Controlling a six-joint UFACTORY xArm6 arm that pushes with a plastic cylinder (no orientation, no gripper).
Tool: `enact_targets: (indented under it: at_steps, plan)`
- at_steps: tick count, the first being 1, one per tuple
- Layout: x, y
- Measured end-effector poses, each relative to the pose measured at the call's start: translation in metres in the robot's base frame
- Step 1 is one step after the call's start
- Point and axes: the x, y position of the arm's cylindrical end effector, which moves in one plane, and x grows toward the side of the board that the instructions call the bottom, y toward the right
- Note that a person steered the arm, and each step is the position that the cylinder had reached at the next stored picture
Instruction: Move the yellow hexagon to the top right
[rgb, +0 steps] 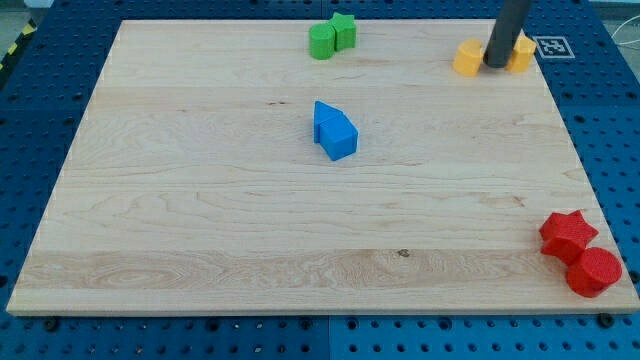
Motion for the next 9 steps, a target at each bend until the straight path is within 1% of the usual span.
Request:
enact_targets:
  at_steps: [2,3,4,5,9]
  plan:
    - [0.056,0.034]
    - [0.052,0.037]
    - [0.028,0.037]
    - [0.012,0.037]
    - [-0.035,0.037]
